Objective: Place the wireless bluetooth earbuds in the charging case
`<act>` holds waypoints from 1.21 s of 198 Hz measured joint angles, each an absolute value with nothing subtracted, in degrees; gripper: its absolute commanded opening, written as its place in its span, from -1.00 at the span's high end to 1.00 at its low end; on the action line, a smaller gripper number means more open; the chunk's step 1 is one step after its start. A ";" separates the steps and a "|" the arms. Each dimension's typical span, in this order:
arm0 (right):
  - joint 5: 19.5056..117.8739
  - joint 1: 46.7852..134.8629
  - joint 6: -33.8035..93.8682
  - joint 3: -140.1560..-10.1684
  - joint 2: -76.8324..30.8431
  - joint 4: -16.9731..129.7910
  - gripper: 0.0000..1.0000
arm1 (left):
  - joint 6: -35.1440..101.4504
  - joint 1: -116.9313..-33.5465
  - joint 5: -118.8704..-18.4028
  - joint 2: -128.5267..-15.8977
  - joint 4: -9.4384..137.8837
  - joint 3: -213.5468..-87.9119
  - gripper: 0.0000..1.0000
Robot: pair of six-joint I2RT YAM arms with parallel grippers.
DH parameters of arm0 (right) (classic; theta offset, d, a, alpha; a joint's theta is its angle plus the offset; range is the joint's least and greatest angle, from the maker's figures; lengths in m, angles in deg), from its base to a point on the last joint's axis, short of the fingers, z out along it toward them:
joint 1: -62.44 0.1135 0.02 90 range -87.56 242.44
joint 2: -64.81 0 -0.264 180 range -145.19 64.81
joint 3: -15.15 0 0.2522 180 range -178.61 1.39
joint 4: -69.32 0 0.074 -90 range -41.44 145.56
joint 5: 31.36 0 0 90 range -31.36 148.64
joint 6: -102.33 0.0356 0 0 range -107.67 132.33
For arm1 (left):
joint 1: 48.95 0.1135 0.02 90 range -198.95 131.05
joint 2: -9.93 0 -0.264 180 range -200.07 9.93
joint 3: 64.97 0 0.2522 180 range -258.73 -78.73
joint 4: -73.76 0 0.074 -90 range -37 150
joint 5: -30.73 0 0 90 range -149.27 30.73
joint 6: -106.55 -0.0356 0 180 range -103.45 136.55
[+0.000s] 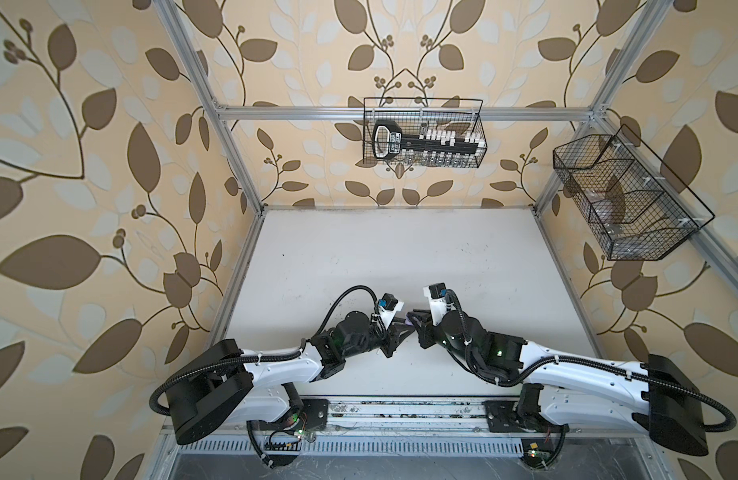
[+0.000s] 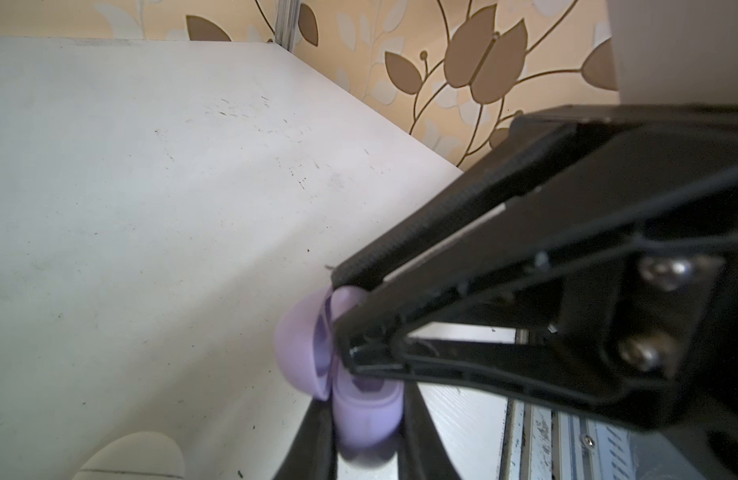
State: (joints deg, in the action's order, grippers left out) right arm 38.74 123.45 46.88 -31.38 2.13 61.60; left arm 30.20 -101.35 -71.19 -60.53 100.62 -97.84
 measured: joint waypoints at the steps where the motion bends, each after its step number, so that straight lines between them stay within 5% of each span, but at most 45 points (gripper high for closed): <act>1: 38.76 123.45 46.88 -31.36 2.13 61.62 0.69 | 30.20 -101.35 -71.17 -60.53 100.62 -97.84 0.97; 240: 40.05 123.45 48.54 -29.66 2.07 64.07 0.54 | 30.11 -101.33 -70.73 -59.02 98.77 -97.82 0.95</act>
State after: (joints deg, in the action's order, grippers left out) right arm 40.05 123.45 48.54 -29.66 2.07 64.07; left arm 30.11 -101.33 -70.73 -59.02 98.77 -97.82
